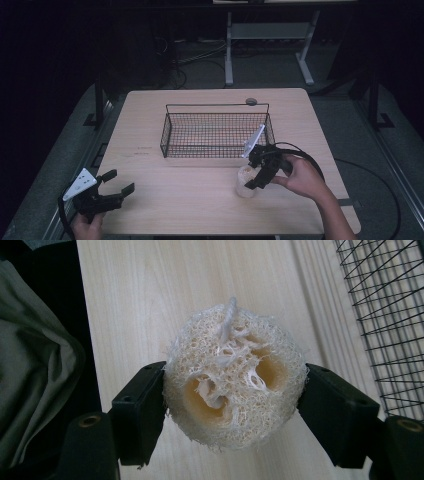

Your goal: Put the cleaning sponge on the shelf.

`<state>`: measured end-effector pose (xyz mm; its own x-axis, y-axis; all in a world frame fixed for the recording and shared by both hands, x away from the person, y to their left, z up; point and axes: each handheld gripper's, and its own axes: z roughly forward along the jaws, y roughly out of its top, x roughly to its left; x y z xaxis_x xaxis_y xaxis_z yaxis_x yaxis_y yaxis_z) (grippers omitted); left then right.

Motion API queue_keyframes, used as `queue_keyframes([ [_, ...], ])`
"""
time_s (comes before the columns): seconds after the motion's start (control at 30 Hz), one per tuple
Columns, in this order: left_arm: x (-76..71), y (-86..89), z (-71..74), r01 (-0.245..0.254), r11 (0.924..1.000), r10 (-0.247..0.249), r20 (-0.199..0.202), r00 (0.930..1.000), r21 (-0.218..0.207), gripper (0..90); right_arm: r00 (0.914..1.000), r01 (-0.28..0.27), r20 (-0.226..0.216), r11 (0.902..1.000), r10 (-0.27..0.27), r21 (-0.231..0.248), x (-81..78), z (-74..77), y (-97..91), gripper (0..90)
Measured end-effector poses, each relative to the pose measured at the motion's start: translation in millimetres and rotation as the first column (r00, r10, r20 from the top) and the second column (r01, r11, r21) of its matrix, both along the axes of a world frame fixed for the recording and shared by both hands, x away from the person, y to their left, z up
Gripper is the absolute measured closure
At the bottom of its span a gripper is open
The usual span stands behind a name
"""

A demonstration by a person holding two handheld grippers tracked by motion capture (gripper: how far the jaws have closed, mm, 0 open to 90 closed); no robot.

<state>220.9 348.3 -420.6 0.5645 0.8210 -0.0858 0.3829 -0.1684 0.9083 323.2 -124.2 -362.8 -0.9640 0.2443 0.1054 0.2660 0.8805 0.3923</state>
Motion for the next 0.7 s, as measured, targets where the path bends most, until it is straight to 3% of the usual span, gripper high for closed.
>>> queue_keyframes([
  [0.37, -1.2, 0.2, 1.0, -0.003, 0.9999, 0.003, 0.004, 1.0, -0.013, 13.8, 0.9998, -0.009, 0.017, 0.9999, 0.009, -0.006, 11.1, 25.7, 5.9, 28.6],
  [0.7, -0.8, -1.2, 1.1, 0.001, 1.0, -0.001, 0.002, 1.0, 0.0, 13.8, 0.9999, 0.001, 0.013, 1.0, -0.001, -0.007, 26.2, 41.1, 7.8, 28.6],
])
